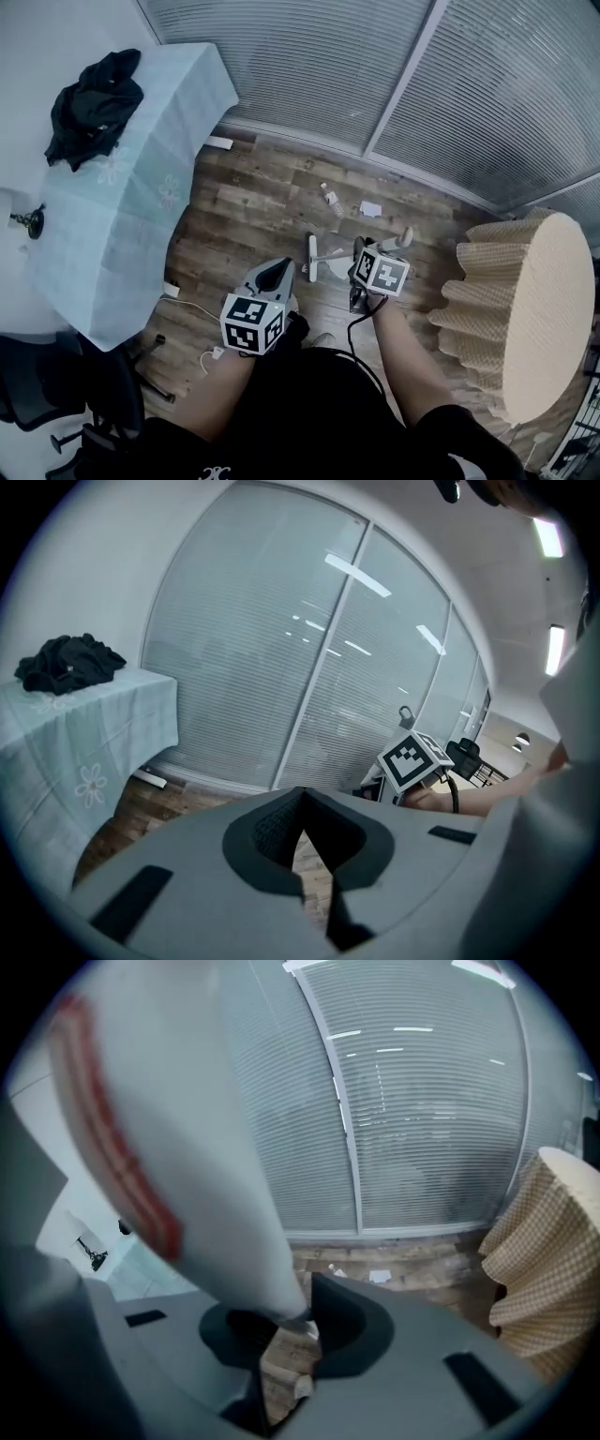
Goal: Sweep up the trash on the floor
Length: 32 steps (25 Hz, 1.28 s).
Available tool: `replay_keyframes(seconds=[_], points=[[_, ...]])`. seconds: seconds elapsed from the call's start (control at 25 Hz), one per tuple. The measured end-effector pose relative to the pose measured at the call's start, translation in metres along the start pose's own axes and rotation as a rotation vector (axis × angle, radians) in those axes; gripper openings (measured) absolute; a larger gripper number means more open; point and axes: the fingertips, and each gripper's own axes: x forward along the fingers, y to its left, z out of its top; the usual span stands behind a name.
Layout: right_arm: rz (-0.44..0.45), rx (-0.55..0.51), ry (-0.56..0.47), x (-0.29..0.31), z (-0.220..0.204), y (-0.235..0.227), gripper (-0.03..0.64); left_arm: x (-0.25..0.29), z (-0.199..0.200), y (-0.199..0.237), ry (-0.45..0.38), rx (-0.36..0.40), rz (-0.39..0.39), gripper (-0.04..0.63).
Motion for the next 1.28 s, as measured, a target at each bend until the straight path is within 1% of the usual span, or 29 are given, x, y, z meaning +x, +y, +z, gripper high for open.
replay_keyframes(seconds=[0.2, 0.36, 0.56, 0.72, 0.8, 0.92, 1.0, 1.16, 1.28], points=[[0.030, -0.022, 0.037, 0.023, -0.012, 0.028, 0.087, -0.007, -0.001, 0.026, -0.001, -0.042, 0.027, -0.005], [0.020, -0.056, 0.063, 0.040, -0.025, 0.036, 0.087, -0.013, -0.006, 0.042, 0.011, -0.063, 0.039, -0.005], [-0.042, -0.101, 0.082, 0.046, -0.037, 0.022, 0.087, -0.011, -0.004, 0.058, 0.013, -0.078, 0.032, -0.005], [-0.109, -0.130, 0.058, 0.039, -0.039, 0.002, 0.086, -0.003, -0.002, 0.064, 0.024, -0.083, 0.004, -0.005], [-0.149, -0.114, 0.045, 0.035, -0.039, -0.014, 0.086, 0.003, 0.000, 0.063, 0.030, -0.079, -0.017, -0.005], [-0.218, -0.064, 0.026, 0.025, -0.035, -0.044, 0.086, 0.013, 0.004, 0.060, 0.040, -0.063, -0.053, -0.005], [-0.249, -0.033, 0.011, 0.017, -0.033, -0.060, 0.086, 0.019, 0.007, 0.059, 0.045, -0.053, -0.076, -0.005], [-0.321, 0.025, -0.015, 0.001, -0.029, -0.087, 0.086, 0.027, 0.011, 0.057, 0.055, -0.038, -0.115, -0.005], [-0.355, 0.066, -0.042, -0.008, -0.021, -0.099, 0.086, 0.032, 0.017, 0.055, 0.057, -0.034, -0.142, -0.005]])
